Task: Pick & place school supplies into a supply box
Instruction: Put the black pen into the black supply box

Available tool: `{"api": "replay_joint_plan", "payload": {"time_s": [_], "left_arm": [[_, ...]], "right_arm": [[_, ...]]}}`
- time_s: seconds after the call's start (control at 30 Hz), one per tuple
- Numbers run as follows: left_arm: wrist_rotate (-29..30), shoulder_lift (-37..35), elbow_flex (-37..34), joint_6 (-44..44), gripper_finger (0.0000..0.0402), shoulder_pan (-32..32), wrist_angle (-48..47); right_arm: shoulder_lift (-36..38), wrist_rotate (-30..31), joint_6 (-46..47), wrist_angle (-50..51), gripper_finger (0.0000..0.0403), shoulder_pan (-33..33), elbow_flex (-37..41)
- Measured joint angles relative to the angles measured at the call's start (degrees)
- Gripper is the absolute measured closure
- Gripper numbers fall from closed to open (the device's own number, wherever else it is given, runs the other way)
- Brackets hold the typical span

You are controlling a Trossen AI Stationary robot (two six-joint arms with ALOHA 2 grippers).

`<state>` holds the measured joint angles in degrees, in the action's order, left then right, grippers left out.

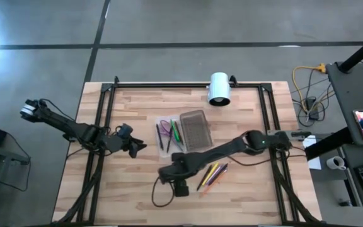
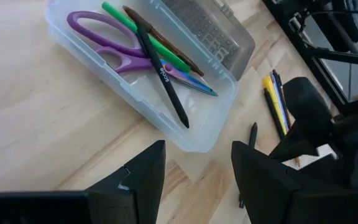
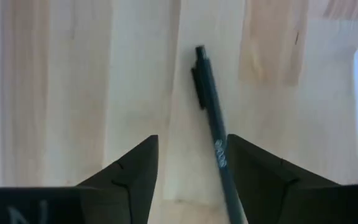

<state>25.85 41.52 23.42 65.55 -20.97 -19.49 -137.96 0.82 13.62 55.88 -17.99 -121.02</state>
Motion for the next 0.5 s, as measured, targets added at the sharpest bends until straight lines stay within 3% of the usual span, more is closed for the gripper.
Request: {"api": "replay_joint_plan", "payload": {"time_s": [0.27,0.5], "left_arm": [[0.0,0.0,0.0,0.6,0.0233,0.0,0.0],[0.0,0.0,0.0,0.6,0.0233,0.0,0.0]], "right_arm": [[-4.0,0.7,-5.9,2.6,0.0237,0.4,-3.3],[-5.4,0.5,-4.6,2.2,0.0277,1.8,-2.4]]}}
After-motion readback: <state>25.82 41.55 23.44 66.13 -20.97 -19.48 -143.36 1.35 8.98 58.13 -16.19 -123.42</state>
